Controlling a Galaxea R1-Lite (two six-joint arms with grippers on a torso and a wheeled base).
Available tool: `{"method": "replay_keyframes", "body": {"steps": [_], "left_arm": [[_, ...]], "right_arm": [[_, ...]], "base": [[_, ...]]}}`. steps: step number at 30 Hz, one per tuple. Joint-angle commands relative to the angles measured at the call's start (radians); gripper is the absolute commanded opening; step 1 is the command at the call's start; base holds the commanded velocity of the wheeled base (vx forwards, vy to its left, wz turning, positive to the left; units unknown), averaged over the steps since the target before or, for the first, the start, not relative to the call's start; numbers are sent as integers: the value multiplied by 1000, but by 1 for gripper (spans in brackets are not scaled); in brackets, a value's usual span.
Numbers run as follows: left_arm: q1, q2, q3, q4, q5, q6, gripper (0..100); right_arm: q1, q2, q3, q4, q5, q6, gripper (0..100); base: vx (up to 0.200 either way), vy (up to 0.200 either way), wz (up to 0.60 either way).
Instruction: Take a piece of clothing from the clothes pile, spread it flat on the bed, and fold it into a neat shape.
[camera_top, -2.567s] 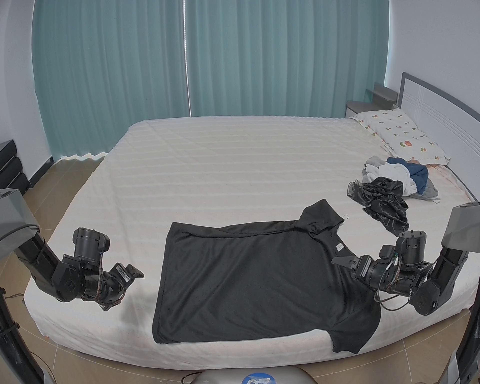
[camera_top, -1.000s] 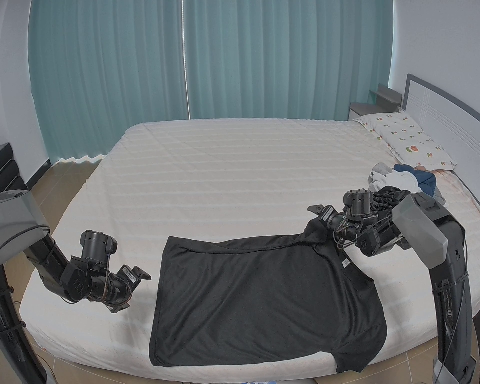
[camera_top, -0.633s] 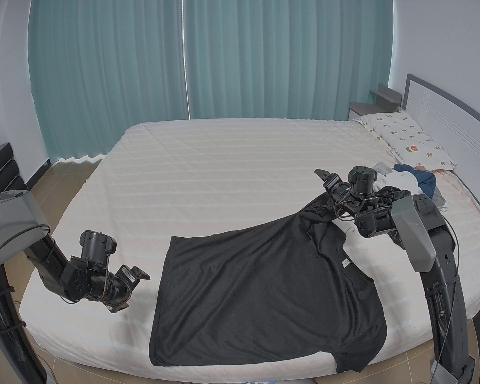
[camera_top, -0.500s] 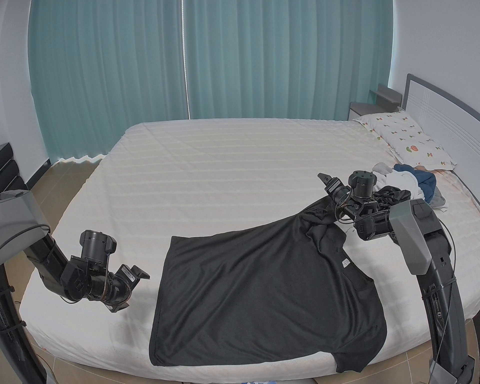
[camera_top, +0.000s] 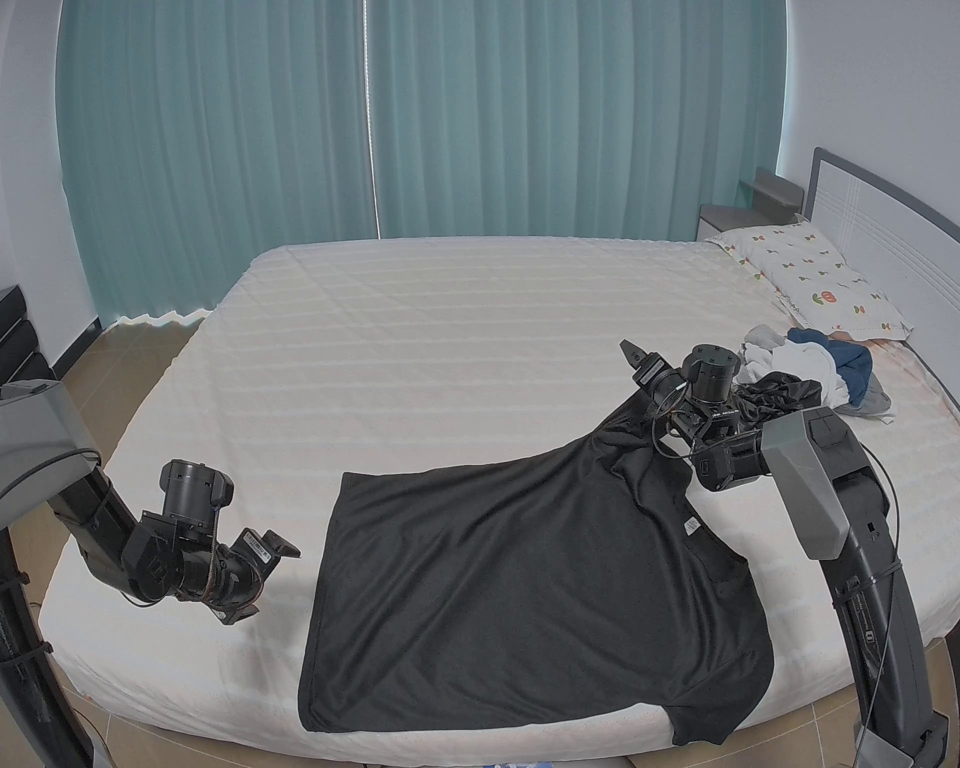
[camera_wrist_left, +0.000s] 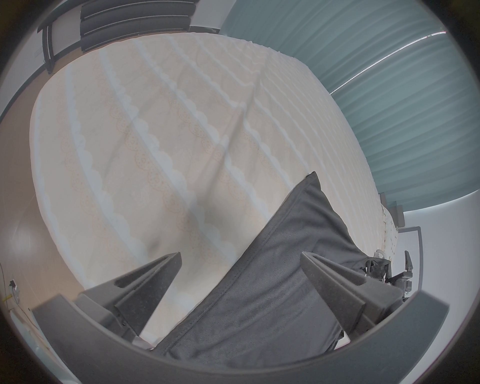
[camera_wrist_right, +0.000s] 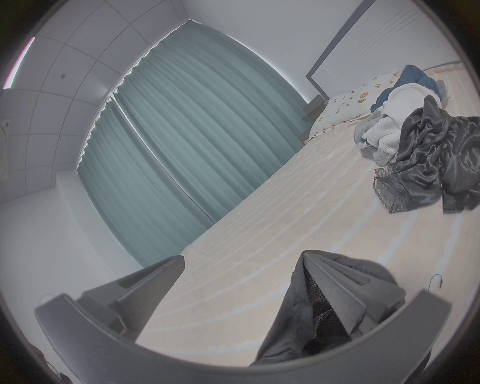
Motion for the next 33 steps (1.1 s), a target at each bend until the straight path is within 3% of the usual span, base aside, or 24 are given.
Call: {"method": "replay_keyframes", "body": {"steps": [1,8,10,14,19,25,33], "left_arm": [[-4,2,0,-1,-1,0,100],[-9,-14,0,-1,-4,-29,100],[-12,-14,0,-1,-4,-43,100],[-18,-8,5,-1,-13,-49,100],[-21,-28,5,-1,-33,-48,100],[-23,-38,-40,6,-21,-37,100],[-23,12,-305,146,-15,76,100]], "right_arm": [[16,8,1,0,-1,-10,100],[7,-20,100,71,-3,-161,100],[4,-49,142,77,-6,-159,100],[8,-233,432,25,37,-156,100],[8,-363,711,-191,106,-159,100],[-21,-462,904,-264,129,-154,100],[-44,-606,1113,-319,165,-67,100]], "base": [[0,0,0],[0,0,0],[0,0,0],[0,0,0],[0,0,0],[0,0,0],[0,0,0]]}}
